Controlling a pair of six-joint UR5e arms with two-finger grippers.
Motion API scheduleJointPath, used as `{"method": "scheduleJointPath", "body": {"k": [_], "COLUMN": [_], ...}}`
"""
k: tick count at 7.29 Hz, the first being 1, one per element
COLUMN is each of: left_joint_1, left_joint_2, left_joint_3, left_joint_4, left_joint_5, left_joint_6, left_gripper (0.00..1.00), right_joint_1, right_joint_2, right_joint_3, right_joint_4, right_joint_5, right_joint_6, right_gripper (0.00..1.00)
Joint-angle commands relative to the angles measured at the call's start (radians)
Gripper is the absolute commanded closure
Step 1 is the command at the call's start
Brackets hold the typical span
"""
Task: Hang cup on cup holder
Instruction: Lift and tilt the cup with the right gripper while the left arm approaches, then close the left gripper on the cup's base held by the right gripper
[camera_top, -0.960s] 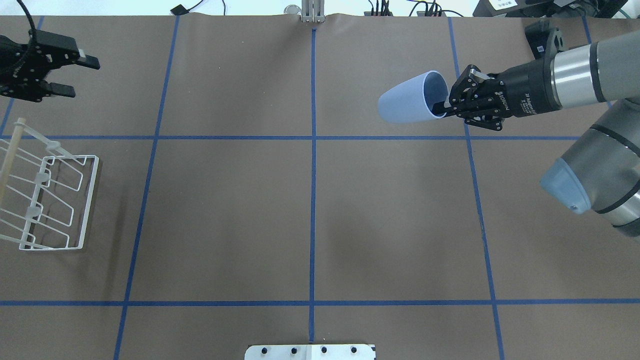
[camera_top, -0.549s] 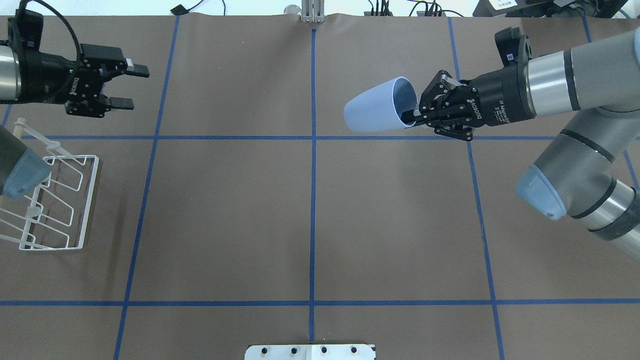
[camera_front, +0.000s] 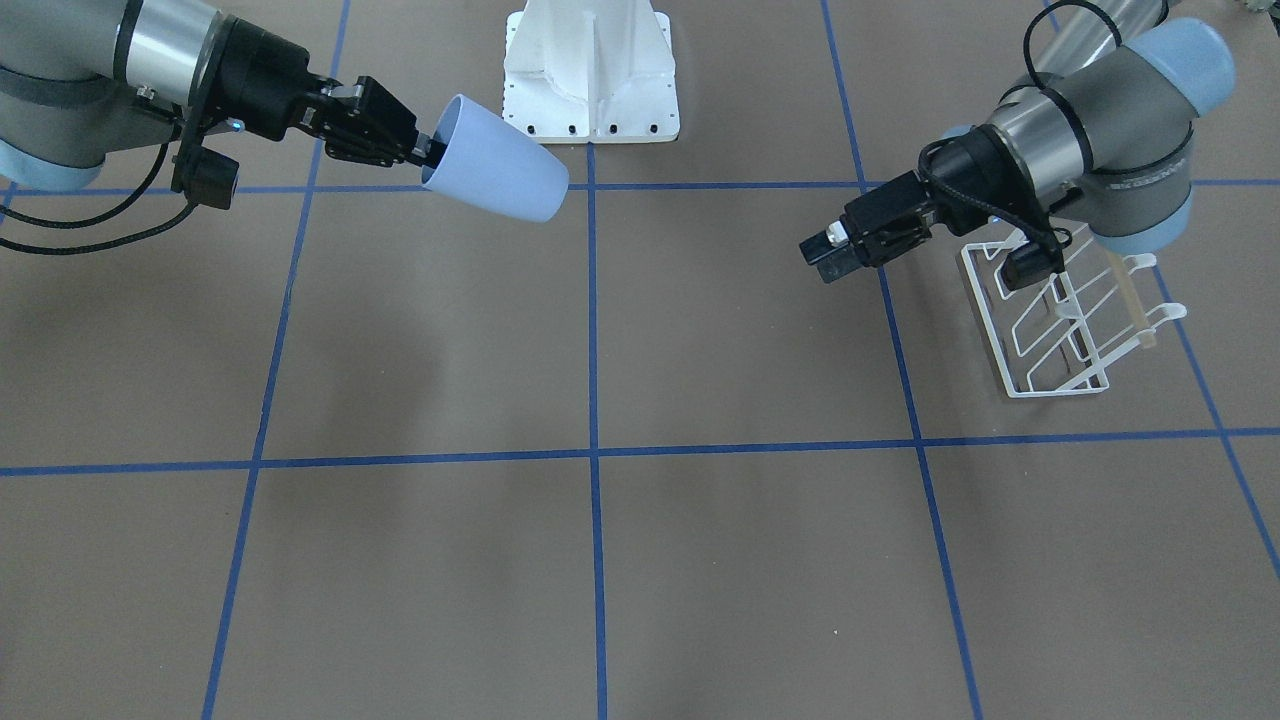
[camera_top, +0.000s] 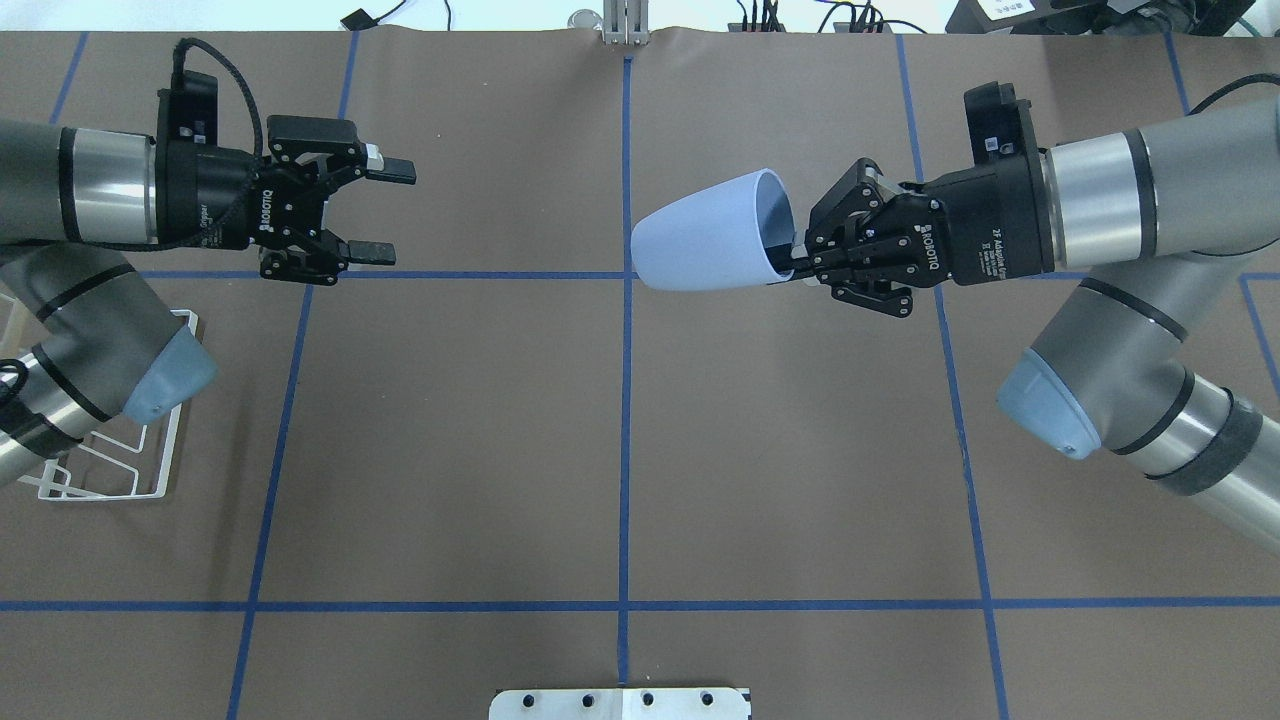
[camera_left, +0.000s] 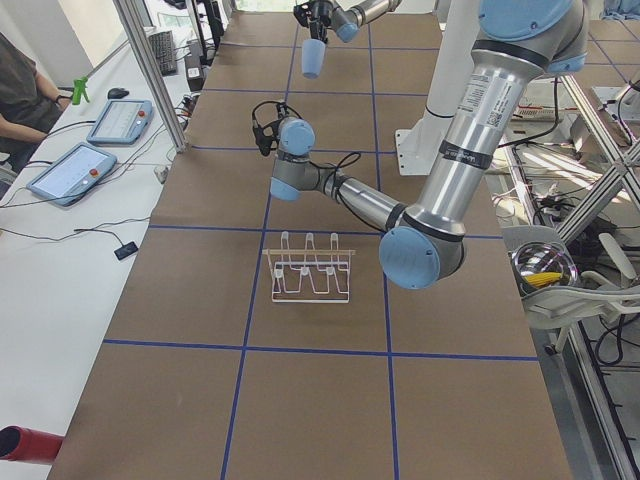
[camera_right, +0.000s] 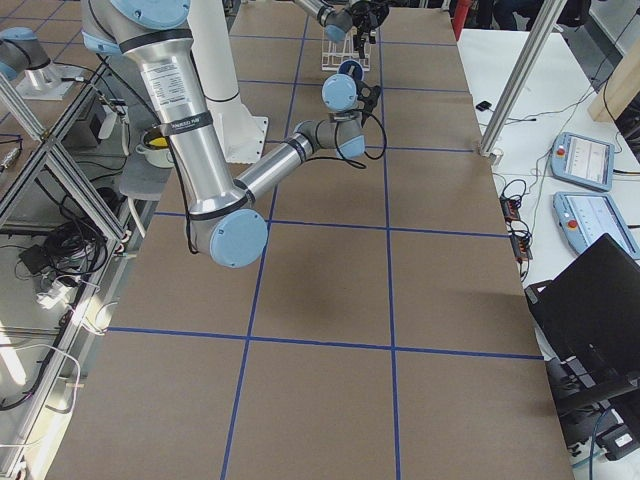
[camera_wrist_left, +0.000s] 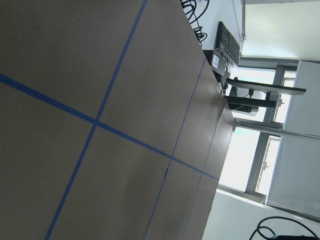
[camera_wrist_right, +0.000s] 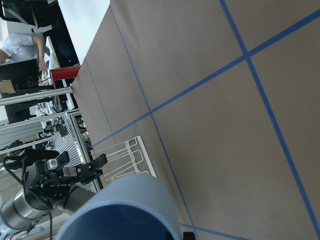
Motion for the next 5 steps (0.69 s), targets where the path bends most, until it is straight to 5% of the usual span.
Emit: {"method": "scheduleJointPath", "body": {"k": [1,5], "left_joint_1": [0.045,0.181], "left_joint_2": [-0.036,-0.06], "left_joint_3": [0.003,-0.003], "left_joint_4": [-0.123,-0.379], "left_joint_5": [0.004,0.229], "left_joint_6": [-0.117,-0.244], "left_gripper": [0.02,0.02], "right_joint_1": [-0.034,-0.16], "right_joint_2": [0.007,0.007], "right_joint_3": [0.0,0.0], "right_joint_4": [0.1,0.298], "right_joint_5": [-0.024,-0.183], "right_joint_6": [0.025,0.124], "right_gripper": [1.0,1.0]}}
